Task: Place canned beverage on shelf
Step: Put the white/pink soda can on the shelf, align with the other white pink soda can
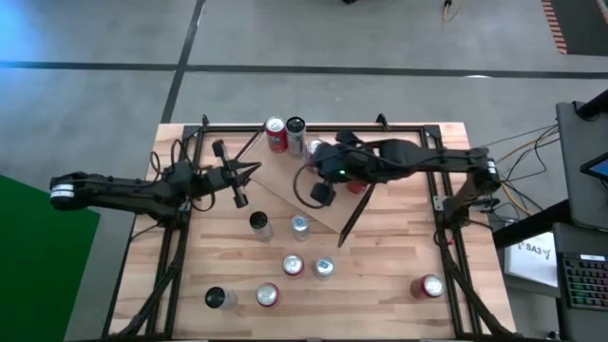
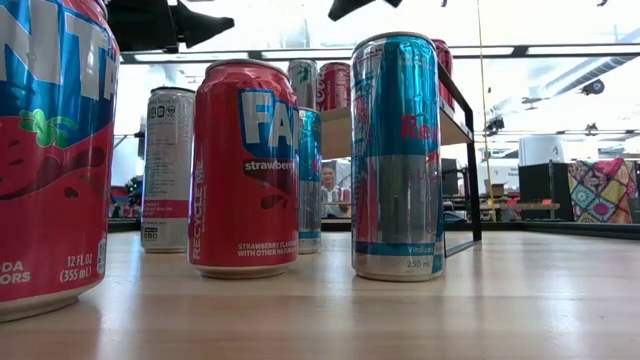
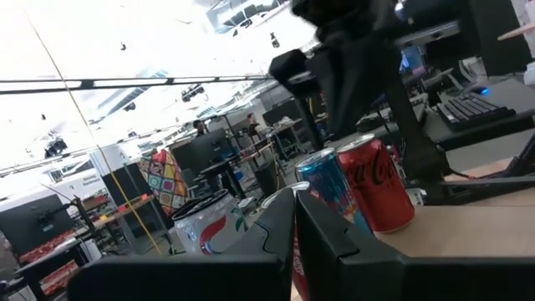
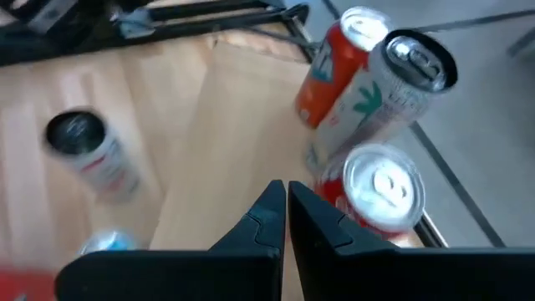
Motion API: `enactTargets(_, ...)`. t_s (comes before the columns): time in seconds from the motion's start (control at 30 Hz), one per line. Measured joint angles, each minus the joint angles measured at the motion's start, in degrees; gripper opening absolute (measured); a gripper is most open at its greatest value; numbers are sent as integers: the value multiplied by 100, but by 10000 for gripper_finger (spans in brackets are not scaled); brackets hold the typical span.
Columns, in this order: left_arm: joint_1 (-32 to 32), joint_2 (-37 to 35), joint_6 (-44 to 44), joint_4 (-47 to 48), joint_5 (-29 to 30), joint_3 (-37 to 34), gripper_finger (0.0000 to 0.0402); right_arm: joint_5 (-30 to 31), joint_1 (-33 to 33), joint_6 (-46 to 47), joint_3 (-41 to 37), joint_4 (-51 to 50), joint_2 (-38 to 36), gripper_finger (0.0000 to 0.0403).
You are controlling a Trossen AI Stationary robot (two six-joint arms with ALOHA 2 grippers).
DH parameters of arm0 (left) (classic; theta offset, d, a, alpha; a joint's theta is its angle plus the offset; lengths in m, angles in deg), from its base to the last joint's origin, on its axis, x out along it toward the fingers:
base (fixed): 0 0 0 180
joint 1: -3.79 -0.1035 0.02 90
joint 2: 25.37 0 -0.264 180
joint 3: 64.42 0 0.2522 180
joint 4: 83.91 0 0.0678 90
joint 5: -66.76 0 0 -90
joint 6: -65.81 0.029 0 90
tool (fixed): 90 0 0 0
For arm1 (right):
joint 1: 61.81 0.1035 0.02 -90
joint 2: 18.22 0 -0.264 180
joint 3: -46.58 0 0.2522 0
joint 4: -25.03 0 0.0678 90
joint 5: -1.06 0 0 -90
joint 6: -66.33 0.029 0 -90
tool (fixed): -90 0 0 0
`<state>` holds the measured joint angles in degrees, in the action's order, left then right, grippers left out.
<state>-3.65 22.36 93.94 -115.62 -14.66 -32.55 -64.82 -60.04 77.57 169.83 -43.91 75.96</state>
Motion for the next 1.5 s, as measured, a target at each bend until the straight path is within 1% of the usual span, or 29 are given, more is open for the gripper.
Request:
enactTargets(0.17,0,12,-172,19,2,84,0,-39,375,-39,-205,-364,-411,9)
enactTargets(0.37,15,97,-415,102,-6,277,0,-15,709,-84,-1192,-8,-1131,9)
enactTargets(0.5,22,98,-587,332,-11,373,0,-14,864,-166,-2144,778,-1749,9)
enactTargets(0.63,26,97,-949,375,-78,430,0,-43,1046,-364,-3048,1543,-2299,9)
enactTargets(0.77,26,96,-1075,409,-295,437,0,-57,1112,-592,-3743,2170,-2745,9)
enactTargets(0.9,56,97,-1400,416,-337,437,0,-57,1112,-633,-4278,2647,-3020,9)
enactTargets(1.03,149,147,-1631,466,-332,437,0,-58,1112,-610,-4605,2874,-3238,9)
enactTargets(1.17,378,157,-1783,485,-314,437,0,-58,1112,-581,-4794,3049,-3356,9)
enactTargets(1.23,519,157,-1871,496,-142,437,0,-57,1112,-525,-4795,3069,-3383,9)
enactTargets(1.37,909,157,-1988,547,443,437,0,-59,1112,-531,-4795,3062,-3384,9)
enactTargets(1.5,1349,176,-2018,507,592,437,0,-58,1112,-599,-4795,3064,-3374,9)
